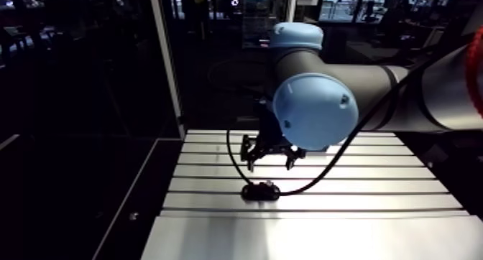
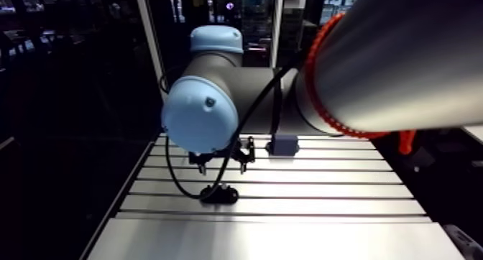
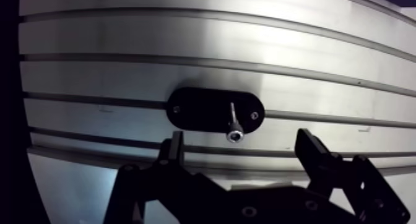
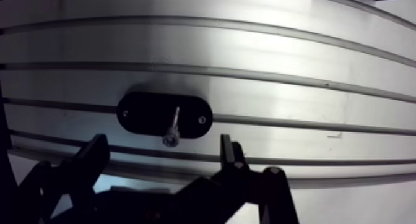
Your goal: Pick up the M10 bolt and insert it into the hole until fully seated.
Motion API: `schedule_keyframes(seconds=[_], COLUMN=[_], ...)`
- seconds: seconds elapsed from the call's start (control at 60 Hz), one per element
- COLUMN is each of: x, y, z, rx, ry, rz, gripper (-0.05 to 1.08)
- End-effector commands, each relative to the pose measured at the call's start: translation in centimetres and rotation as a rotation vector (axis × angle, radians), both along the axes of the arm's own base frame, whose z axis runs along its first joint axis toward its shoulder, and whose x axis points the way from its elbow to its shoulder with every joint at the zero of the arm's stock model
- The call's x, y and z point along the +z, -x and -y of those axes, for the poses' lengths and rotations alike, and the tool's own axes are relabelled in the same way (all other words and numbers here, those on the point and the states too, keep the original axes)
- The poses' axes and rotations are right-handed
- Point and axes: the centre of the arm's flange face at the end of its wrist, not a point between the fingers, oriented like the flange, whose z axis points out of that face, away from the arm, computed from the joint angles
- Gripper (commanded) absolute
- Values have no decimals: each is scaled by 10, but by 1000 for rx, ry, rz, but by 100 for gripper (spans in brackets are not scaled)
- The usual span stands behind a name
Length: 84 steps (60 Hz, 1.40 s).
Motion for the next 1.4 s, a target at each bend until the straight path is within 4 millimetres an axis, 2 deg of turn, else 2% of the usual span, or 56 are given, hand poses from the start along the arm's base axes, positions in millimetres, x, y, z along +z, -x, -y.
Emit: schedule_keyframes(seconds=[0.017,0.183,0.867,1.4], x=[-7,-9,-20,-26], y=[0,1,1,-1], z=[-1,1,1,1], rx=[-2,1,1,1], ry=[-2,-2,0,-1], rz=[14,8,32,46], gripper=[4,8,11,18])
